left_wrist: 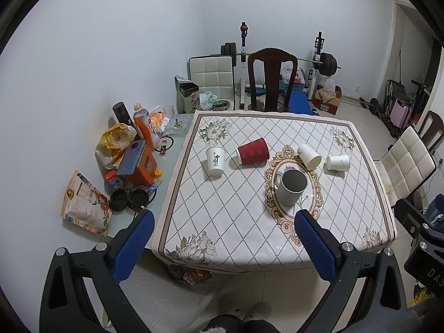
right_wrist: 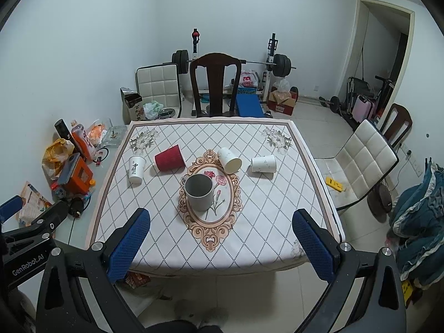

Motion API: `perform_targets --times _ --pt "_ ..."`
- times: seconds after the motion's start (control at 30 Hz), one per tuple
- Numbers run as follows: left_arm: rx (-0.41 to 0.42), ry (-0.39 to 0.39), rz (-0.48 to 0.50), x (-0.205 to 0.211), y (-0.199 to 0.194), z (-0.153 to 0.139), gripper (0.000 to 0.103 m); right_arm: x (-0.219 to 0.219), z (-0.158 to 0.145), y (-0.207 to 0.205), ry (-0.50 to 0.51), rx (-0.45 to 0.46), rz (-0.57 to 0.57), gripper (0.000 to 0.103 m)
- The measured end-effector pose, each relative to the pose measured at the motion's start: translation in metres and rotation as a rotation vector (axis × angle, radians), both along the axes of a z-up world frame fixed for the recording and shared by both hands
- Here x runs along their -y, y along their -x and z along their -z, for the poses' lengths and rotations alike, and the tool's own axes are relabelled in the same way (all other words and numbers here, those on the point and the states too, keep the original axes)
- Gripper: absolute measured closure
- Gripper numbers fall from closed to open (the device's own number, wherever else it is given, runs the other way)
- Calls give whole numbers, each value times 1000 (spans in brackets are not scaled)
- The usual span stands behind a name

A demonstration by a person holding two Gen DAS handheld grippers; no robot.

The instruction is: Flip cup upright

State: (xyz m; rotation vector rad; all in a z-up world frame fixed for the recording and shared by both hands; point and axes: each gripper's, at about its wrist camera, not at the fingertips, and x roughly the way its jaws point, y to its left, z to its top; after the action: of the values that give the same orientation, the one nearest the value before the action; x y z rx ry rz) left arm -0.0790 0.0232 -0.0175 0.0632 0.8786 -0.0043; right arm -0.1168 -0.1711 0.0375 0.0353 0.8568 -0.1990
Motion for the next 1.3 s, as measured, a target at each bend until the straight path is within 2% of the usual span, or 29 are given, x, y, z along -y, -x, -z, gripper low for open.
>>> perform_targets --times 1.3 --pt "12 14 27 3 5 -12 0 2 3 3 -3 -1 4 0"
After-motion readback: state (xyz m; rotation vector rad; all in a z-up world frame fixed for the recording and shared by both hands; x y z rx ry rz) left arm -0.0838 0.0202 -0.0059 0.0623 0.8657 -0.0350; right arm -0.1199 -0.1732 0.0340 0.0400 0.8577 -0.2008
